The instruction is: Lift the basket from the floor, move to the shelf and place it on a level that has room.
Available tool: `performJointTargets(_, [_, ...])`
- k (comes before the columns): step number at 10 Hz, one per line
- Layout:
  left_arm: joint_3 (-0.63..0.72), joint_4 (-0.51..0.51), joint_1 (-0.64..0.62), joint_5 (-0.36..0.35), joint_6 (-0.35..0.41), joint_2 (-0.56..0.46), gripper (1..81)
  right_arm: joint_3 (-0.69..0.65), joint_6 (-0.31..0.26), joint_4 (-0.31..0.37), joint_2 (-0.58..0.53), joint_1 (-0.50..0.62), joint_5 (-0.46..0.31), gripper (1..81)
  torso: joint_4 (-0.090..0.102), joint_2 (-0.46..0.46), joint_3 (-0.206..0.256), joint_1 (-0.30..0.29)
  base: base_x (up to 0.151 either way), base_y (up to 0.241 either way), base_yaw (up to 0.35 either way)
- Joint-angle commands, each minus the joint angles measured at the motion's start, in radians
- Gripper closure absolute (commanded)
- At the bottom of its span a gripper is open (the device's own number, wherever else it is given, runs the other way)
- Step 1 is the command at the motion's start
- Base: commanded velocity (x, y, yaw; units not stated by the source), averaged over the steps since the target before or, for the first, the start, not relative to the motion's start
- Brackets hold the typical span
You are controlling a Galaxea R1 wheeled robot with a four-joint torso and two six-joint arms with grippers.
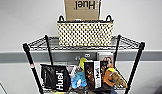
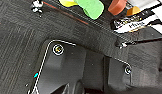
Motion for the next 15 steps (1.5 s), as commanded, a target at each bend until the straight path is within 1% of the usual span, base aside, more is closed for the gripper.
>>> performJointTargets(1, [-0.143,0.055,-0.034,0.029,0.002,0.099,1.0,-0.189,-0.065,0.006,0.131,0.020,-0.062,1.0,0.000,0.000,0.000,0.000,0.000,0.000,0.000])
performJointTargets(3, [-0.195,0.079,-0.019,0.029,0.004,0.146,1.0,-0.228,-0.070,0.006,0.163,0.006,-0.060,1.0,0.000,0.000,0.000,0.000,0.000,0.000,0.000])
performJointTargets(5, [-0.242,0.093,-0.004,0.031,0.004,0.182,1.0,-0.242,-0.070,0.003,0.195,-0.020,-0.008,1.0,0.000,0.000,0.000,0.000,0.000,0.000,0.000])
performJointTargets(7, [-0.319,0.116,0.010,0.031,0.008,0.245,1.0,-0.295,-0.070,-0.011,0.240,-0.043,0.003,1.0,0.000,-0.001,0.000,0.000,0.000,0.000,0.000])
performJointTargets(8, [-0.368,0.122,0.013,0.031,0.010,0.281,1.0,-0.314,-0.070,-0.020,0.257,-0.053,0.021,1.0,0.000,-0.001,0.000,0.000,0.000,0.000,0.000])
performJointTargets(9, [-0.414,0.134,0.018,0.031,0.010,0.315,1.0,-0.312,-0.070,-0.027,0.266,-0.063,0.030,1.0,0.000,-0.001,0.000,0.000,0.000,0.000,0.000])
performJointTargets(12, [-0.531,0.136,0.020,0.043,0.010,0.410,1.0,-0.314,-0.070,-0.055,0.289,-0.078,0.032,1.0,0.000,-0.001,0.001,-0.001,0.000,0.000,0.000])
performJointTargets(13, [-0.563,0.136,0.020,0.044,0.010,0.433,1.0,-0.315,-0.068,-0.055,0.291,-0.081,0.032,1.0,0.000,-0.001,0.001,-0.001,0.000,0.000,0.000])
performJointTargets(15, [-0.579,0.134,0.020,0.061,0.009,0.449,1.0,-0.314,-0.065,-0.054,0.291,-0.089,0.032,1.0,0.000,-0.001,0.001,-0.001,0.000,0.000,0.000])
